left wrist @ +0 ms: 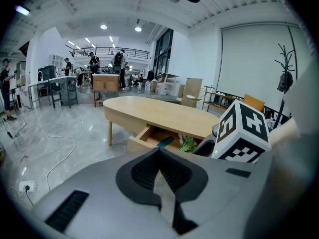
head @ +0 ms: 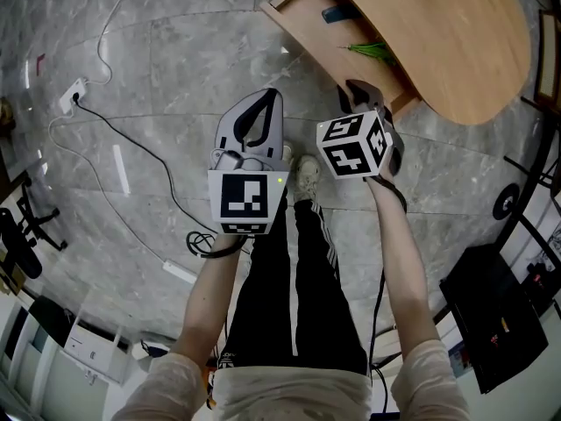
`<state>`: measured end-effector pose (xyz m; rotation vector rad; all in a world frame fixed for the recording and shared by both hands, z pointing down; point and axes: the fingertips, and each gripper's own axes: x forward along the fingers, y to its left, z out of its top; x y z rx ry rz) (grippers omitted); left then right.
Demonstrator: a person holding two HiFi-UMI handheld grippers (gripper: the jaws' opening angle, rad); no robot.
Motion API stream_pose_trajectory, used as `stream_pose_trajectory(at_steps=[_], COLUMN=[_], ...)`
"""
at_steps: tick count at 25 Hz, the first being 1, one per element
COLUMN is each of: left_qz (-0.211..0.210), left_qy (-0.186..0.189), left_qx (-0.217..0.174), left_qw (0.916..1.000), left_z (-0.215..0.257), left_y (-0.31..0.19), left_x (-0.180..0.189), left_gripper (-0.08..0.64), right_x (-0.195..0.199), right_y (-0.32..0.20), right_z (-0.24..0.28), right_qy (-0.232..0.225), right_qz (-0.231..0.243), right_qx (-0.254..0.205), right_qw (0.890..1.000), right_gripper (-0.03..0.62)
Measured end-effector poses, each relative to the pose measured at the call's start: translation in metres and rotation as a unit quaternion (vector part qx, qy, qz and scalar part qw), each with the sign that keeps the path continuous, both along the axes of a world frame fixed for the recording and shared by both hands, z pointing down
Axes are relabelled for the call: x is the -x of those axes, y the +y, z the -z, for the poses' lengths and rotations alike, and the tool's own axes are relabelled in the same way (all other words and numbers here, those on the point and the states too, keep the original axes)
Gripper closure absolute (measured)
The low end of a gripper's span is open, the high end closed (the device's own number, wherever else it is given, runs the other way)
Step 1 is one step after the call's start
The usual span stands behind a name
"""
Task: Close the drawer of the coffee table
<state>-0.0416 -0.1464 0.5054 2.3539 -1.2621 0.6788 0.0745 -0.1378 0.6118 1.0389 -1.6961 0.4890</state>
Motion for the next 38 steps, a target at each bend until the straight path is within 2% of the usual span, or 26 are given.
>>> stream_pose_trajectory(at_steps=[6,11,15,17,19,20,21,23,26,29,31,34,38], left_qz=[0.001,-0.005,-0.009,-0.014,-0.022,-0.027,-0.033,-0.045,-0.056,-0.065,-0.073,-0.089,-0.111], left_qy=[-0.002,-0.003,0.002,0.007,0.012,0.014,0.014,0.016,0.024,0.024,0.020,0.019,0.006], left_qx=[0.003,0.006,0.008,0.010,0.012,0.012,0.012,0.014,0.022,0.020,0.023,0.036,0.039], left_qw=[1.0000,1.0000,0.9999,0.9998,0.9996,0.9995,0.9993,0.9988,0.9979,0.9974,0.9968,0.9952,0.9930], left_z=[-0.005,-0.008,-0.010,-0.011,-0.011,-0.010,-0.011,-0.012,-0.014,-0.016,-0.019,-0.023,-0.030], left_y=[-0.003,-0.005,-0.009,-0.010,-0.011,-0.011,-0.011,-0.009,-0.006,-0.006,0.000,0.007,0.006], left_x=[0.000,-0.006,-0.017,-0.025,-0.034,-0.038,-0.042,-0.049,-0.058,-0.063,-0.067,-0.070,-0.068], left_gripper=[0.552,0.552,0.552,0.551,0.551,0.552,0.552,0.551,0.552,0.551,0.551,0.551,0.551], right_x=[-0.028,-0.051,-0.057,-0.058,-0.060,-0.061,-0.062,-0.061,-0.063,-0.071,-0.082,-0.100,-0.108], right_y=[-0.025,-0.044,-0.049,-0.049,-0.048,-0.047,-0.044,-0.030,0.001,0.018,0.026,0.031,0.025], right_z=[0.000,0.001,0.004,0.006,0.012,0.018,0.023,0.029,0.024,0.015,0.006,-0.002,-0.002], right_qy=[0.022,0.032,0.033,0.011,-0.038,-0.063,-0.085,-0.114,-0.125,-0.126,-0.119,-0.100,-0.096], right_qz=[-0.016,-0.051,-0.099,-0.146,-0.215,-0.251,-0.282,-0.330,-0.404,-0.475,-0.511,-0.543,-0.560], right_qx=[-0.017,-0.031,-0.067,-0.095,-0.122,-0.137,-0.154,-0.173,-0.182,-0.197,-0.202,-0.209,-0.228], right_qw=[0.999,0.998,0.992,0.985,0.968,0.956,0.943,0.921,0.888,0.848,0.827,0.807,0.790], right_gripper=[0.522,0.517,0.506,0.499,0.497,0.495,0.532,0.538,0.586,0.586,0.586,0.586,0.586])
